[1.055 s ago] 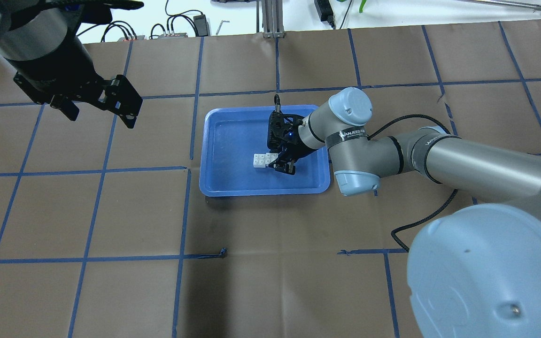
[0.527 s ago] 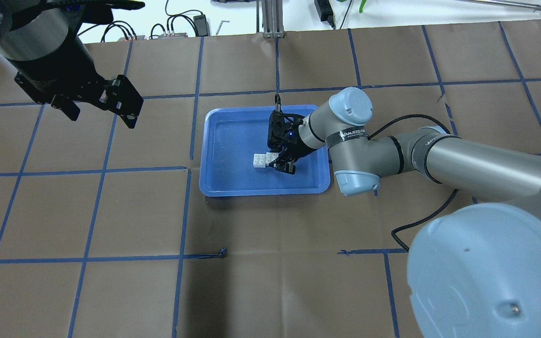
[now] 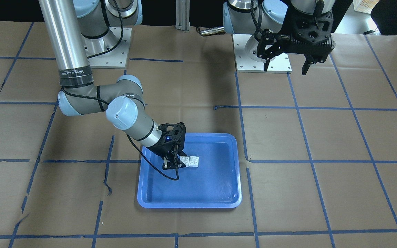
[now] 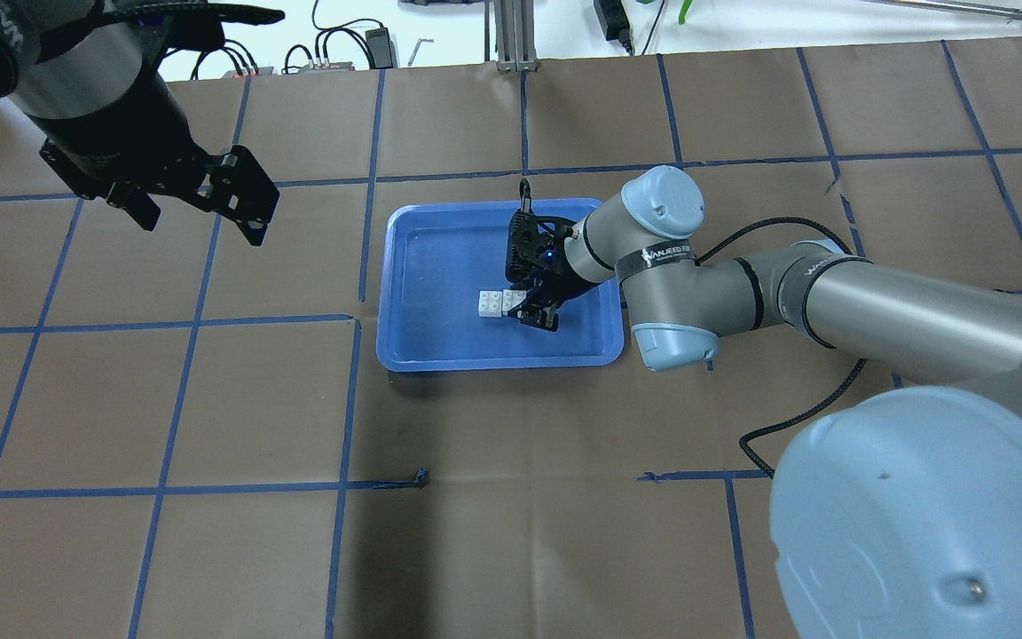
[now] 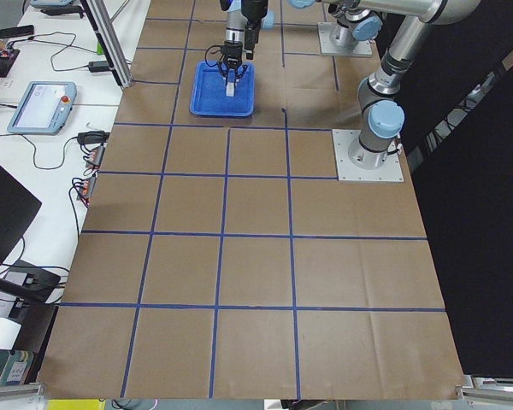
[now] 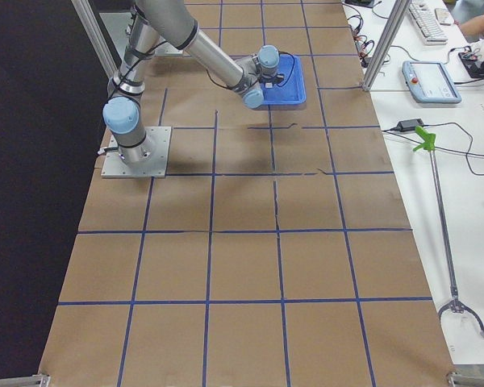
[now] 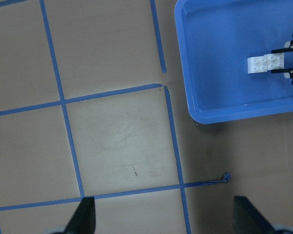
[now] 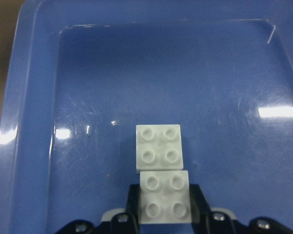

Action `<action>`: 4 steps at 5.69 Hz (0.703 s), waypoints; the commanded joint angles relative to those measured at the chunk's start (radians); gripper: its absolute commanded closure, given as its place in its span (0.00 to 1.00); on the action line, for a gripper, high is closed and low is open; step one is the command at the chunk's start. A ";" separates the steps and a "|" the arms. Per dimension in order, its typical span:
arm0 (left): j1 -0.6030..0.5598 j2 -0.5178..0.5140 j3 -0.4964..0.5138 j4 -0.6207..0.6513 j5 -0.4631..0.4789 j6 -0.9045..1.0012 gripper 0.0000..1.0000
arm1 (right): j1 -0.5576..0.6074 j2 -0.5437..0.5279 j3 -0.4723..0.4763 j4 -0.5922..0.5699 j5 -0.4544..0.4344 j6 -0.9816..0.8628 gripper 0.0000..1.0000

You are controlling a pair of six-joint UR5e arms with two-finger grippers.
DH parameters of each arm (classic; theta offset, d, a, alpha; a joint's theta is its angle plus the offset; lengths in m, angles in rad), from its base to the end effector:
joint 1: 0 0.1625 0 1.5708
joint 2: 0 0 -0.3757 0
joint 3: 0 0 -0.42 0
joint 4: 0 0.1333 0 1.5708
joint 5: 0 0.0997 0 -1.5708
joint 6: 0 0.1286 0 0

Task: Assemble white blocks and place on blue tray

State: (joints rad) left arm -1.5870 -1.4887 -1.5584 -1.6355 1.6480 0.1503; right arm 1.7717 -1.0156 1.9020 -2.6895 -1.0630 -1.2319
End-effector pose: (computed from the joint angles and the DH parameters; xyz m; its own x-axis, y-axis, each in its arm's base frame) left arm -0.1313 -0.4887 0.4514 -0.9833 0.1633 -0.0807 0.1653 0.9861 -0.0179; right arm 0.3089 -0.5356 0.0700 -0.0941 -0.9938 0.0598 -0.8510 0.0491 -0.5228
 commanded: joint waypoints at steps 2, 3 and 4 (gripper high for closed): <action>0.001 0.001 -0.006 0.000 0.003 0.000 0.01 | 0.000 0.000 -0.001 -0.003 0.002 0.002 0.66; -0.001 0.001 -0.009 0.002 0.006 0.000 0.01 | 0.000 0.000 0.000 -0.003 0.002 0.003 0.62; 0.001 0.001 -0.006 0.002 0.004 0.000 0.01 | 0.002 0.000 -0.001 -0.003 0.003 0.003 0.51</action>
State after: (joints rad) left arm -1.5869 -1.4881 -1.5660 -1.6341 1.6524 0.1503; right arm 1.7723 -1.0154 1.9014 -2.6918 -1.0616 -1.2292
